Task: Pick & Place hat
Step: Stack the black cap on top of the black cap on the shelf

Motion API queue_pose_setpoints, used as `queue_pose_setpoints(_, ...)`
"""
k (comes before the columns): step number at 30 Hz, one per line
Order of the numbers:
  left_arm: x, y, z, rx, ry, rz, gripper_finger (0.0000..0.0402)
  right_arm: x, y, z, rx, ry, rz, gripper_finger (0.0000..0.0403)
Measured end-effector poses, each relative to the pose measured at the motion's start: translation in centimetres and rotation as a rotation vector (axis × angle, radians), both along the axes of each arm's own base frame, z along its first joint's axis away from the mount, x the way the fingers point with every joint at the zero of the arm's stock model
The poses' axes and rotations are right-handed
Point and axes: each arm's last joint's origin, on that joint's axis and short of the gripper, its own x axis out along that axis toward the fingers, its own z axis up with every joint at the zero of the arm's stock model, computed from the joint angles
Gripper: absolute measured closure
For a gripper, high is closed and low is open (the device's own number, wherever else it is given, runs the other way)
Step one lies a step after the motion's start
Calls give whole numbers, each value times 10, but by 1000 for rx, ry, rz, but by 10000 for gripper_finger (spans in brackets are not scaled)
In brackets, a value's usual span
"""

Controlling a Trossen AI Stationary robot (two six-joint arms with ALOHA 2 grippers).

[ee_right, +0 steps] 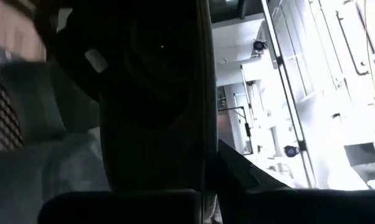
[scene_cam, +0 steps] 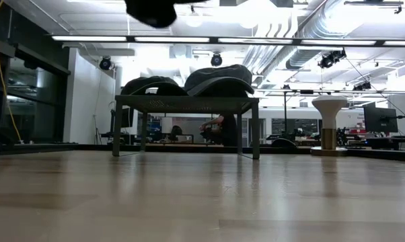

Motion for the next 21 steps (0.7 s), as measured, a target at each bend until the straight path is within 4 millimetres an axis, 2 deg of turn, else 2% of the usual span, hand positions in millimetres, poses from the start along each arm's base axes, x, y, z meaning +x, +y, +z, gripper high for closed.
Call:
queue_pose_setpoints(6,-9,-5,4,315,27,-229,234,-2,13,10,79,-139,75,395)
queue_pose_setpoints(11,-20,-10,6,402,-14,-389,234,-1,15,17,179,-301,117,395)
queue_pose_setpoints(21,-56,-12,14,647,-117,-472,234,-1,14,27,304,-517,139,395)
